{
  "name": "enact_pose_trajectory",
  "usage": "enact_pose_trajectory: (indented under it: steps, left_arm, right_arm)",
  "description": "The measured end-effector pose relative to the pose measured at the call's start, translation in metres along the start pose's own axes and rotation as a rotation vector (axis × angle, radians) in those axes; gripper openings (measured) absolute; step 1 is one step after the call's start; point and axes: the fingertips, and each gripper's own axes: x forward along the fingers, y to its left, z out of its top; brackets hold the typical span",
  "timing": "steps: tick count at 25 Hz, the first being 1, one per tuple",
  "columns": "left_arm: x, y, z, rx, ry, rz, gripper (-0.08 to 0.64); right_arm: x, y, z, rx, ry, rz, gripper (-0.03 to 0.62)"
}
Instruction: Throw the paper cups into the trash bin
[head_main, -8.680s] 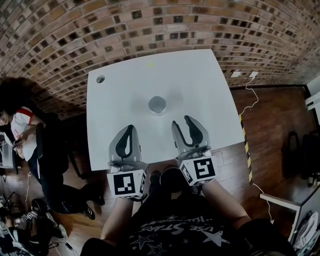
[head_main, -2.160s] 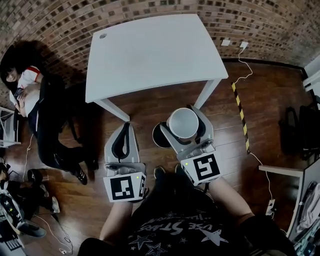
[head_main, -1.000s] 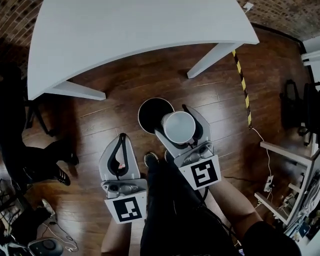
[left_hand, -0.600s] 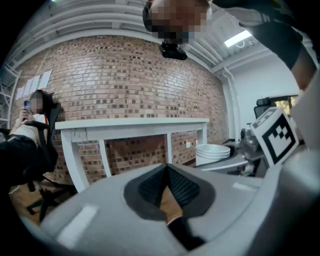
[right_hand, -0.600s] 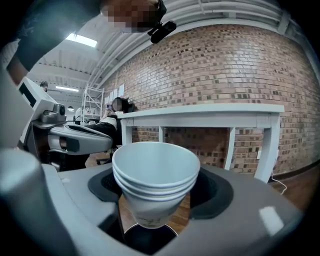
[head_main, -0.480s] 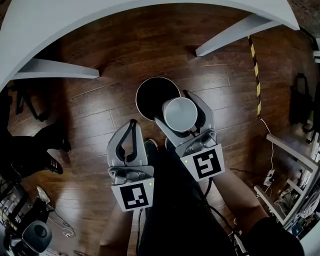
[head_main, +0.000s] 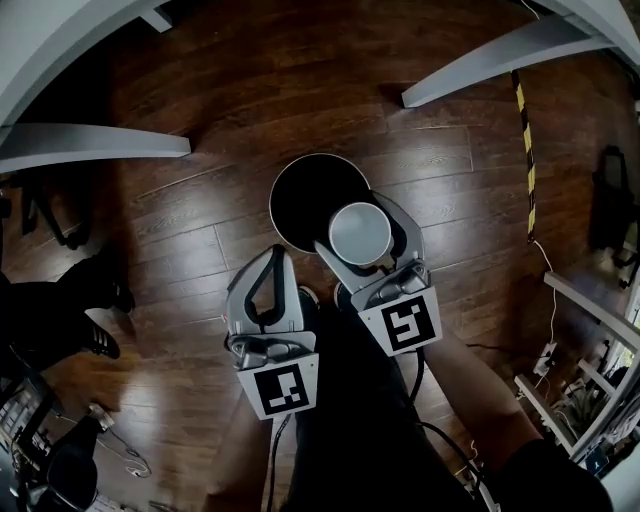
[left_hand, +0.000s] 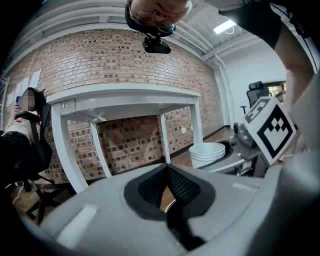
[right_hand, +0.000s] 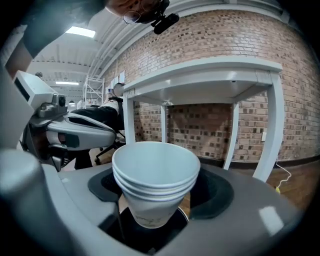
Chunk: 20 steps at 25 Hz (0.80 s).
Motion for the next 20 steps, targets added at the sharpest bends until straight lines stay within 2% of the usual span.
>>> enact_pose_trajectory:
  steps: [5, 14, 20]
  left_arm:
    - [0.006, -0.009, -0.031, -0.018, 0.026, -0.018, 0.005]
    - [0.025, -0.024, -0.097, -0.100, 0.140, -0.039, 0.005]
    - [0.031, -0.031, -0.118, -0.135, 0.168, -0.042, 0.005]
  right_arm:
    - [0.009, 0.005, -0.036, 0.023, 0.036, 0.010, 0.368]
    - [0.034, 0.014, -0.102, 0.058, 0.133, 0.023, 0.370]
    - [0.039, 0.020, -0.125, 0.064, 0.157, 0.035, 0.371]
